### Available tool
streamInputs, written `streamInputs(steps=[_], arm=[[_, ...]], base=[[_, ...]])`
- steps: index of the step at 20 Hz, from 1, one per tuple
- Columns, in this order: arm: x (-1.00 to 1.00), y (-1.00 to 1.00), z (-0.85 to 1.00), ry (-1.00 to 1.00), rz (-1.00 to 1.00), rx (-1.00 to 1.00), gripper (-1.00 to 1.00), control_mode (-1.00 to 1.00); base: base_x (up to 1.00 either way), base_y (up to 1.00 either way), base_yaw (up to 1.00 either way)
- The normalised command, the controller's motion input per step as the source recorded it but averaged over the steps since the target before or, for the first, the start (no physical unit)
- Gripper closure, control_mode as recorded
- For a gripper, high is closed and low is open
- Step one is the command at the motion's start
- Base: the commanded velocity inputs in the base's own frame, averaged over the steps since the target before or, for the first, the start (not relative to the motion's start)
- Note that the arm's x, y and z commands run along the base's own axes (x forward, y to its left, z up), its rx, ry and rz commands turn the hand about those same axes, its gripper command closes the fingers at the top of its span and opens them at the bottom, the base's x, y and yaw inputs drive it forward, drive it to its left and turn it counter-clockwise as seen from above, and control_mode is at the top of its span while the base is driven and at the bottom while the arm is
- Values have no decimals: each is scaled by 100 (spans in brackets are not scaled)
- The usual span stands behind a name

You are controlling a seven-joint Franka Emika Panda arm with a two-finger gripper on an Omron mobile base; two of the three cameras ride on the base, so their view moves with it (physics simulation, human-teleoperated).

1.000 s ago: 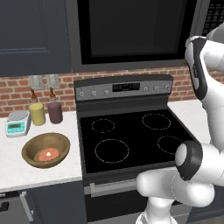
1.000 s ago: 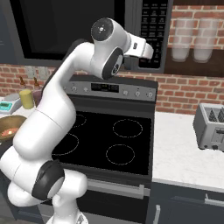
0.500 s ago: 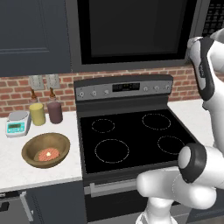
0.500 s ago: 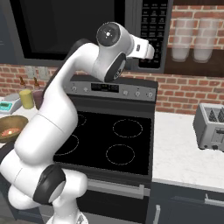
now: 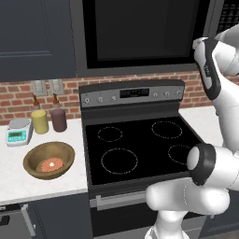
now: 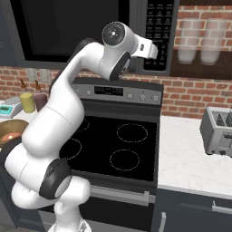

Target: Open the microwave, place the bowl with waffle inside the microwave, then close the microwave door and turn it on.

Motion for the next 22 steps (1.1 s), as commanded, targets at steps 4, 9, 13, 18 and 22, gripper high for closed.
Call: streamInputs(steps=[4,9,13,18,22], arm=[[41,4,0,0,0,1,-100,-100],[48,0,0,0,0,3,-100,-100],[44,0,0,0,0,3,-100,-100],[37,0,-9,0,0,1,100,-100],[19,1,-10,-1,0,0,100,-100]], base=[[0,0,0],[0,0,0],[0,0,0],[0,0,0],[0,0,0]])
